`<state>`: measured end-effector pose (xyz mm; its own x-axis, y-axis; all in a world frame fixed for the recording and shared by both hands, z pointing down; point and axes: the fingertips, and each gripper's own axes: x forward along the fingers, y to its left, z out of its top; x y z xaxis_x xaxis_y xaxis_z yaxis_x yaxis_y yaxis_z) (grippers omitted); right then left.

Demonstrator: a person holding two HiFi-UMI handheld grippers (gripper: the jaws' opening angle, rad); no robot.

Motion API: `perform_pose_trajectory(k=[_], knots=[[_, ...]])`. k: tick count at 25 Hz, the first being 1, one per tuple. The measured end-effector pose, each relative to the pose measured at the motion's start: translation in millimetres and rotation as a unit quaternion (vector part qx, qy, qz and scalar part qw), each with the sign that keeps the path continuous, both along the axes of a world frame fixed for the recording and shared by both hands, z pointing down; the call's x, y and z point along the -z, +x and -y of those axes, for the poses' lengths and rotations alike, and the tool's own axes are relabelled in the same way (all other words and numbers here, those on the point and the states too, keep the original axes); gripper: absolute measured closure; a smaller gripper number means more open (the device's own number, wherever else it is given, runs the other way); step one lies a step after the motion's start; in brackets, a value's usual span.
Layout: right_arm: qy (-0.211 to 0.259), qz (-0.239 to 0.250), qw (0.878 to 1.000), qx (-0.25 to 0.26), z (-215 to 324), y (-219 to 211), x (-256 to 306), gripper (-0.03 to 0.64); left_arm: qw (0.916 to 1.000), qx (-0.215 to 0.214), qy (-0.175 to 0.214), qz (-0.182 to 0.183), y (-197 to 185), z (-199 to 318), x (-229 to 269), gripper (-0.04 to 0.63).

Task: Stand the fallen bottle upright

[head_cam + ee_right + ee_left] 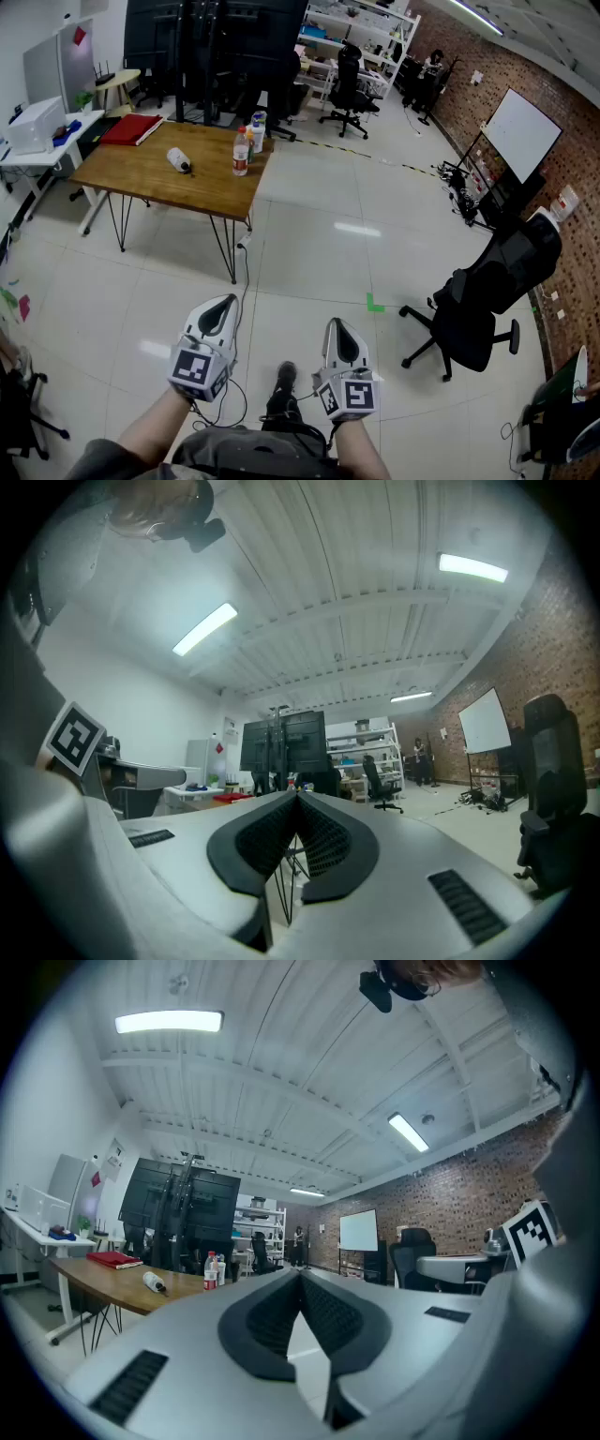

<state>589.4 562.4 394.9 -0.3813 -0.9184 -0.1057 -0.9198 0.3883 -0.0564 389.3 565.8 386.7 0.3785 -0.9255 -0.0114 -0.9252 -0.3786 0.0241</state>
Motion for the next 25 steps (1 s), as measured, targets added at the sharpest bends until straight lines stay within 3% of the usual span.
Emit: perform_pose_trajectory(k=[6, 16, 25], knots=[[0.005, 0.001, 1.0, 0.015, 80, 22, -14, 0.617, 0.9998, 0.013, -0.016, 0.007, 21, 78, -17, 0.577], [0.014, 0.025, 0.999, 0.017, 288, 115, 1, 0.617, 0.9989, 0.04, -0.017, 0.017, 96, 275, -4, 0.578], [0.01, 0.046, 0.999, 0.012, 411, 194, 7, 0.617, 0.9977, 0.048, -0.041, 0.023, 160, 395, -15, 0.578]])
